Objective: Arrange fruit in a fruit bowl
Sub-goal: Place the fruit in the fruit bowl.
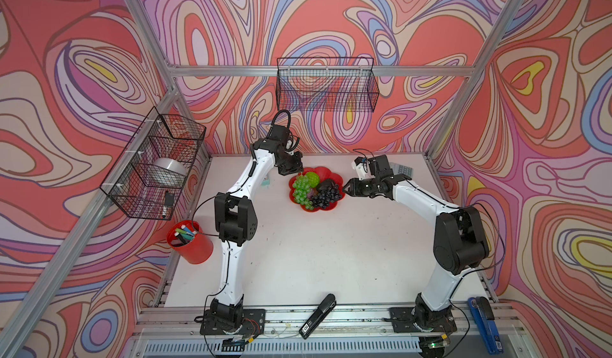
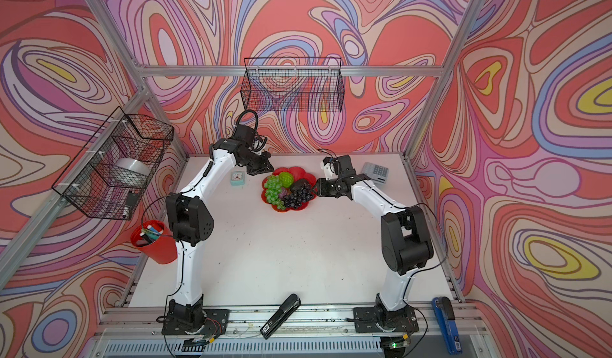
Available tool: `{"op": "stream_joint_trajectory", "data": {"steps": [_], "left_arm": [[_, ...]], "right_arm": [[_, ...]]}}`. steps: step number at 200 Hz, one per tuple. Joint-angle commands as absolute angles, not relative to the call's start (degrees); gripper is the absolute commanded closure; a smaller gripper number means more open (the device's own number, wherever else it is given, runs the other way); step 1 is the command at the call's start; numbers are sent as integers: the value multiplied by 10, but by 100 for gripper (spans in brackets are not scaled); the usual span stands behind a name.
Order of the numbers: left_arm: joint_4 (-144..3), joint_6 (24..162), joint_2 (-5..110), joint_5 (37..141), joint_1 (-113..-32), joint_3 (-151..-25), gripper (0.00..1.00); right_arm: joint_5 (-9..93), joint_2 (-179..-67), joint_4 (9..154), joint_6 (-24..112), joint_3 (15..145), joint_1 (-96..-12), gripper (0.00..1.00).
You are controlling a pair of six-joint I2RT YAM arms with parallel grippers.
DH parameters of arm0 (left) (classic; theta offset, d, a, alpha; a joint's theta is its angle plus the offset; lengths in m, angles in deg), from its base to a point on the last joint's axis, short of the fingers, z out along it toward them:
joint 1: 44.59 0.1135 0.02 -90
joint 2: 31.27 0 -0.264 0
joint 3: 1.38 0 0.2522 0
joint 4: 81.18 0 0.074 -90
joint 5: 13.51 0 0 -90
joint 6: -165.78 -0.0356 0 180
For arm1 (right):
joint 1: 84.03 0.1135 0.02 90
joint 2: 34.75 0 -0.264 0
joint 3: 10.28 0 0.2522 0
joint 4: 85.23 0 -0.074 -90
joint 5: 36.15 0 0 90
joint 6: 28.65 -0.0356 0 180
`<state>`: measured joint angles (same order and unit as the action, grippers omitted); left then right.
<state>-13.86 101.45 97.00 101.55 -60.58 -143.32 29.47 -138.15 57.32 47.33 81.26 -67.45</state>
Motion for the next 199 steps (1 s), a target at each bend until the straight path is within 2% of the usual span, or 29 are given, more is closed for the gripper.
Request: {"op": "stream_joint_trajectory", "data": {"steps": [1, 121, 199], "left_arm": [[-123, 1010, 985, 1008, -601, -1460, 100], [-121, 1000, 1052, 978, -598, -1522, 100], [-142, 988, 1090, 1028, -599, -1544, 98]], "right_arm": [[299, -1380, 572, 483, 821, -676, 64], [290, -1372, 567, 483, 802, -676, 64], [284, -1378, 571, 474, 796, -676, 64]]}}
